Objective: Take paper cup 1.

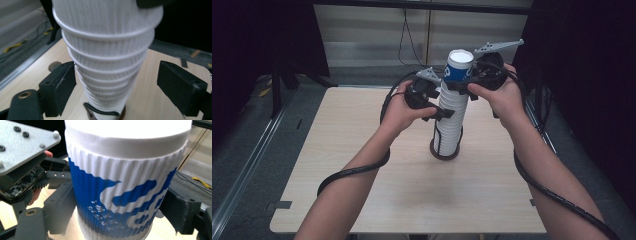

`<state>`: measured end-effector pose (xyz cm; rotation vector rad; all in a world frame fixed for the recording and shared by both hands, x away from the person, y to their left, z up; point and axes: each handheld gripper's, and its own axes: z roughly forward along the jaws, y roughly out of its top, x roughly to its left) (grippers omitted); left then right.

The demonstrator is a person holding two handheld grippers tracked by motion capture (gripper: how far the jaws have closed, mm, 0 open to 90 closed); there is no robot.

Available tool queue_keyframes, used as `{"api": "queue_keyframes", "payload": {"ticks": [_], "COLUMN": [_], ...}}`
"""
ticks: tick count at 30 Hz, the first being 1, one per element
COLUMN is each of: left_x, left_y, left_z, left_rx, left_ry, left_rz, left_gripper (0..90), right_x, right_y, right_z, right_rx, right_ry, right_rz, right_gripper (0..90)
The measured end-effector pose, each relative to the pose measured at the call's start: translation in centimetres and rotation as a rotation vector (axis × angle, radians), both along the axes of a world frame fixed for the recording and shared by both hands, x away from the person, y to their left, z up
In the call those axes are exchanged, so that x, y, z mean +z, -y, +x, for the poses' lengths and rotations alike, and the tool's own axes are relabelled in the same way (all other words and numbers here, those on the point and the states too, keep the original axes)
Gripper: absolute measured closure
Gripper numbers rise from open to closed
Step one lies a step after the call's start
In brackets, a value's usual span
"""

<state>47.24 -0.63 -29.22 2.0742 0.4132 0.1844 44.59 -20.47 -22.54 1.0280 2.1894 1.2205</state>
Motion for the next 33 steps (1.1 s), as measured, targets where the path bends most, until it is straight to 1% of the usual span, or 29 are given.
{"api": "queue_keyframes", "payload": {"ticks": [1,2,3,5,6,7,8,9,10,11,14,19,23,33], "left_x": [0.27,0.27,0.56,0.82,0.82,0.84,0.83,0.81,0.81,0.76,0.6,0.71,0.79,0.83], "left_y": [0.04,0.04,0.14,0.32,0.32,0.54,0.56,0.57,0.57,0.59,0.59,0.59,0.62,0.75], "left_z": [0.19,0.19,0.28,0.34,0.34,0.44,0.52,0.58,0.58,0.66,0.8,0.87,0.84,0.8], "left_rx": [0.0,0.0,0.01,0.017,0.017,0.028,0.032,0.038,0.038,0.04,0.037,0.037,0.036,0.036], "left_ry": [0.0,0.0,-0.001,-0.002,-0.002,0.01,0.013,0.007,0.007,-0.002,-0.003,-0.008,-0.009,-0.012], "left_rz": [-0.018,-0.018,-0.033,-0.033,-0.033,-0.032,-0.045,-0.065,-0.065,-0.079,-0.095,-0.085,-0.08,-0.078], "left_gripper": [16.0,15.7,15.6,15.5,15.4,15.4,15.5,15.6,15.1,15.1,15.0,15.5,15.7,15.9], "right_x": [0.01,0.01,-0.01,-0.01,-0.01,-0.03,-0.02,-0.03,-0.03,-0.04,-0.01,0.06,0.15,0.43], "right_y": [0.02,0.02,0.03,0.01,0.01,0.0,-0.04,-0.07,-0.07,-0.08,-0.2,-0.21,-0.19,-0.04], "right_z": [-0.02,-0.02,-0.04,-0.03,-0.02,0.0,-0.01,-0.01,-0.01,-0.01,0.02,0.04,0.05,0.01], "right_rx": [0.001,0.001,0.0,0.001,0.001,0.0,-0.003,-0.003,-0.003,-0.002,-0.007,-0.005,-0.008,-0.009], "right_ry": [0.0,0.0,-0.001,0.001,0.001,0.001,-0.002,0.001,0.001,0.002,0.004,0.01,0.002,-0.001], "right_rz": [-0.001,-0.001,0.003,0.001,0.001,0.002,0.003,0.003,0.003,0.0,-0.003,-0.004,-0.001,0.002], "right_gripper": [18.6,18.6,18.6,18.6,18.6,18.6,18.6,18.6,18.6,18.6,18.8,19.8,20.1,21.0]}}
